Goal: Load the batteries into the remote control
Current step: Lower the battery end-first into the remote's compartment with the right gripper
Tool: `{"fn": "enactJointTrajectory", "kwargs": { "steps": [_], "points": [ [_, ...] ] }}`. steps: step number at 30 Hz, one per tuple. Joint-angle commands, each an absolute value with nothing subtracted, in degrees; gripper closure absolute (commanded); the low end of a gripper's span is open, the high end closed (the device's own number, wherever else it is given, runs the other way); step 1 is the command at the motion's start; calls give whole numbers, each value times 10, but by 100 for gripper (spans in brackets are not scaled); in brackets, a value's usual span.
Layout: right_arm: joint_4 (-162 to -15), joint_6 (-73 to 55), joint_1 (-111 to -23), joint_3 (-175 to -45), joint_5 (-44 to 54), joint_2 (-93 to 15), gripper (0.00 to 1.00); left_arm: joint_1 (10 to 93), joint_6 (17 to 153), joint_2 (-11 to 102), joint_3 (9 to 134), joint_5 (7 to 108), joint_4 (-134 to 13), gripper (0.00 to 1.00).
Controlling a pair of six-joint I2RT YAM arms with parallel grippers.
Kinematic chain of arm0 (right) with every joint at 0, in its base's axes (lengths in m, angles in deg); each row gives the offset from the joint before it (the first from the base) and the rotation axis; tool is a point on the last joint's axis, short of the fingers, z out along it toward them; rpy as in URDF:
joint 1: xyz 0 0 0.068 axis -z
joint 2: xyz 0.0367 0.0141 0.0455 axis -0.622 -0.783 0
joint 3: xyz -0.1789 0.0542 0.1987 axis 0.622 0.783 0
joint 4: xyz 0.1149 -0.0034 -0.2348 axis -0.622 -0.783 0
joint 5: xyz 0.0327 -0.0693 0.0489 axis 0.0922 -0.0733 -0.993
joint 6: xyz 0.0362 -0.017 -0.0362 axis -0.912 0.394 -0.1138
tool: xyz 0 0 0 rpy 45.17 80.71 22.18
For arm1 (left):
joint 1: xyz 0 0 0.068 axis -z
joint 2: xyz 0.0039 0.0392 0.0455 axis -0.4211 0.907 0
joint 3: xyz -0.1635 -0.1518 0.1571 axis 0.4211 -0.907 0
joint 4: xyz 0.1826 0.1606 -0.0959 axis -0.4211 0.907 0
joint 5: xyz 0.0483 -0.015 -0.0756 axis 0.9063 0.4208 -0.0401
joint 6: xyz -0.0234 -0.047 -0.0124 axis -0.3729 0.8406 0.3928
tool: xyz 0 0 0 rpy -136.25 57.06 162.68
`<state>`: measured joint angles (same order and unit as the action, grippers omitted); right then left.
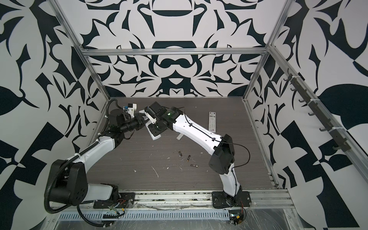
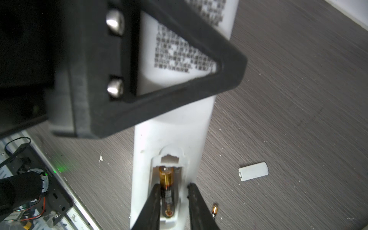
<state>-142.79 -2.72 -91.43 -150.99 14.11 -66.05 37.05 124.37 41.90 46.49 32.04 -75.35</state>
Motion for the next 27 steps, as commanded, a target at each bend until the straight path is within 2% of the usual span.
{"fn": "enactJointTrajectory", "kwargs": {
  "steps": [1, 6, 10, 15, 18, 27],
  "points": [
    [-1454, -20, -916, -1509, 150, -695, 69, 389, 1273, 391, 505, 279, -796, 100],
    [-1458, -22, -917, -1503, 164, -698, 68, 390, 1259, 378, 506, 291, -769, 100],
    [-1457, -23, -917, -1504, 171, -695, 84, 391, 1255, 370, 500, 303, -757, 100],
    [-1454, -24, -920, -1500, 171, -686, 97, 391, 1254, 370, 500, 305, -748, 100],
    [-1440, -25, -923, -1488, 167, -675, 100, 391, 1255, 370, 501, 301, -748, 100],
    [-1395, -60, -924, -1473, 154, -592, 100, 391, 1278, 370, 492, 308, -772, 100]
  ]
}}
